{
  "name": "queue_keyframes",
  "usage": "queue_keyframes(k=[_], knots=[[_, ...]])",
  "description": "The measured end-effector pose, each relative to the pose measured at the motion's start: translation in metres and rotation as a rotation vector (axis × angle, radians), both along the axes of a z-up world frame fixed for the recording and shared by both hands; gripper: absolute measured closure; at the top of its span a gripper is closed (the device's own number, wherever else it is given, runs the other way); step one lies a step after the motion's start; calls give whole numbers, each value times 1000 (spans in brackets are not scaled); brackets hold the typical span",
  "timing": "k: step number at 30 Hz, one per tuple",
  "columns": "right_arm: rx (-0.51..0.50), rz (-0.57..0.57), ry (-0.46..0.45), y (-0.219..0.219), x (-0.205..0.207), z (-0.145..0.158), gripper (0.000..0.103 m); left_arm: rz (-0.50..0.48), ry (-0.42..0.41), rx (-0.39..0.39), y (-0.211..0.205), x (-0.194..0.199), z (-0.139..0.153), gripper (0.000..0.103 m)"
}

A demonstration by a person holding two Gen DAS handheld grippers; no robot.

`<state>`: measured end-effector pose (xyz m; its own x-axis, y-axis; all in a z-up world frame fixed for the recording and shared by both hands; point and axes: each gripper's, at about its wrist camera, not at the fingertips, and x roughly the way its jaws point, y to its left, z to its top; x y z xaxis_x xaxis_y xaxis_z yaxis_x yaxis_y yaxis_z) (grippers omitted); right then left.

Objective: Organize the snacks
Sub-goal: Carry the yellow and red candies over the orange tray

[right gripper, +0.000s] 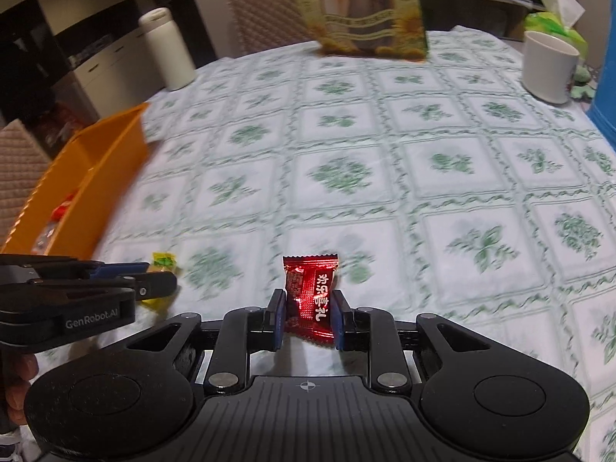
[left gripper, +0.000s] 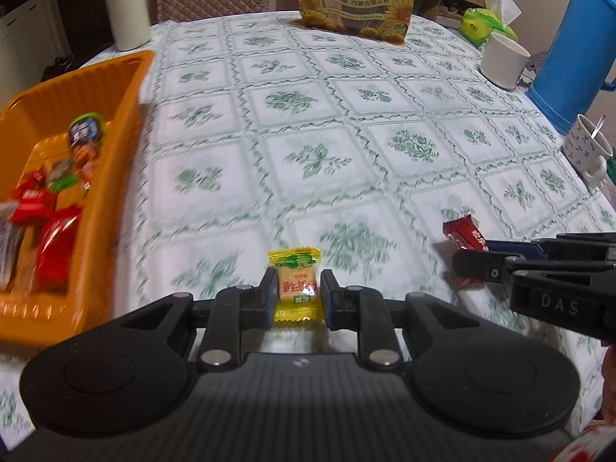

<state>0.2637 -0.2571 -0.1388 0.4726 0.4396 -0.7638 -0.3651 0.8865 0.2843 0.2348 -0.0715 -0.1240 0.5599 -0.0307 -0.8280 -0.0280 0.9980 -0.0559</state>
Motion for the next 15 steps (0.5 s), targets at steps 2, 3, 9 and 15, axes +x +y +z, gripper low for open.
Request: queue_keyframes(k=[2,3,9,15], knots=[[8,15,1,4,-8,4,79,4,-6,-6,3,-10,5,82],[13,22,2,6,-12,6,79,6,-11,-7,4,-15,7,82],[32,80,-15,20,-36,22,79,30,-39,-22,17,-45,24,82],[49,140,-31,36,-56,39,79,72,-64,-34,36,-74,39,82]])
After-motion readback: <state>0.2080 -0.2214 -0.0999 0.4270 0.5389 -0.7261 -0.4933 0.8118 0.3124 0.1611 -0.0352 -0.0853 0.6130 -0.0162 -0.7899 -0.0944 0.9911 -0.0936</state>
